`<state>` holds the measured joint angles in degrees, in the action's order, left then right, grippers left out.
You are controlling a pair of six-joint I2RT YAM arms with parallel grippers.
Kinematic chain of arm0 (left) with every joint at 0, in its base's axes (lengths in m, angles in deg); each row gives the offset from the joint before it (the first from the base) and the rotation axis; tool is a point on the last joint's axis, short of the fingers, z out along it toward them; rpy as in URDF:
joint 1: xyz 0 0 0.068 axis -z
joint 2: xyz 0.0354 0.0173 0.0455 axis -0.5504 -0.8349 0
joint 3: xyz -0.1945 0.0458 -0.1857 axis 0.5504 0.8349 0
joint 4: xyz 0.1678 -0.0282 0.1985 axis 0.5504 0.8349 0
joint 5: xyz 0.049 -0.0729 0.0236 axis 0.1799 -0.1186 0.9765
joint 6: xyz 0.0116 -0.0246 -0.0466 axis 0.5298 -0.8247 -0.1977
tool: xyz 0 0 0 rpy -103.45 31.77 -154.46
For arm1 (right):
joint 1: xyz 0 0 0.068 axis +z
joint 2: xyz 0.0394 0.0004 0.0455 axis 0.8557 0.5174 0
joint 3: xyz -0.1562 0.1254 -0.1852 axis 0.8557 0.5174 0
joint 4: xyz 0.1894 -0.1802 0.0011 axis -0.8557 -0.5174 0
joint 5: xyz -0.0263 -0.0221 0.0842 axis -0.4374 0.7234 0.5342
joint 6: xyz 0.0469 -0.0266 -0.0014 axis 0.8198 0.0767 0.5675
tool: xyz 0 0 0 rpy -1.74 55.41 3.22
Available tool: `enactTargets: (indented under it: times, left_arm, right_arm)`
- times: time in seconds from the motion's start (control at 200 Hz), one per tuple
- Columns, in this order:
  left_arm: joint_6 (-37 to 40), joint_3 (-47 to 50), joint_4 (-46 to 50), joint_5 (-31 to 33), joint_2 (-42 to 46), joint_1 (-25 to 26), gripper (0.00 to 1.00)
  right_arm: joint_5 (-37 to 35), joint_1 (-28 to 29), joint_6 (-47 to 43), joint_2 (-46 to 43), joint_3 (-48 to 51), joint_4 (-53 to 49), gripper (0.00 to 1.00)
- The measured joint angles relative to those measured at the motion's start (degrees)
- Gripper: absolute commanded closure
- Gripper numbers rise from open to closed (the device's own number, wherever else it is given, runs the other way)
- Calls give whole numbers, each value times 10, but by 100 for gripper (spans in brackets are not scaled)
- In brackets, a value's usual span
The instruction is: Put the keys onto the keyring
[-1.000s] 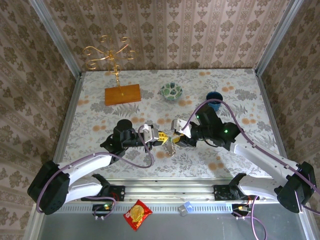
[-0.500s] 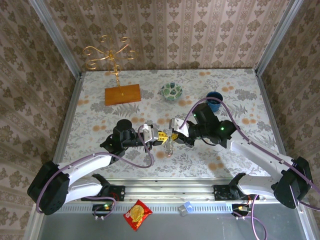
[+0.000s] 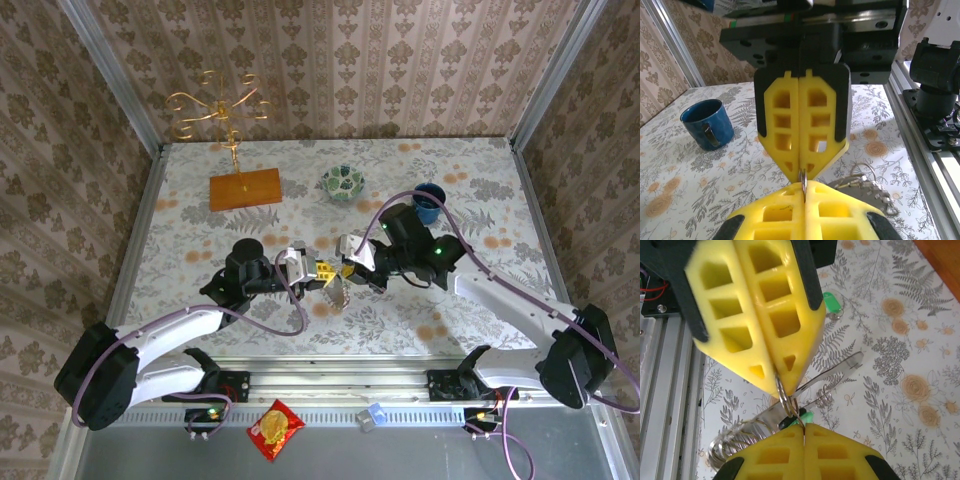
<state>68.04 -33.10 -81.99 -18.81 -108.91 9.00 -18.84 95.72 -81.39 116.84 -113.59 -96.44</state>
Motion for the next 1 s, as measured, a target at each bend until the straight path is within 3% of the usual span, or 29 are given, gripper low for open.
enactTargets:
  times: [0.195, 0.28, 0.4, 0.74, 0.88, 1.0]
  left_arm:
    - [-5, 4, -12, 0, 0, 0, 100]
    - [-10, 6, -24, 0, 0, 0, 100]
    - [-24, 12, -51, 0, 0, 0, 100]
    - [-78, 36, -137, 0, -12, 0, 100]
    - [-93, 42, -163, 0, -20, 0, 100]
    - [-105, 46, -184, 3, -29, -1, 100]
  right_arm:
    - [2, 0, 3, 2, 0, 4, 100]
    - [2, -2, 5, -7, 2, 9, 77]
    - [8, -3, 12, -37, 21, 36, 71]
    - [42, -3, 39, -47, 43, 95, 75]
    - [50, -3, 51, -42, 44, 110, 83]
    - [58, -3, 57, -39, 47, 116, 97]
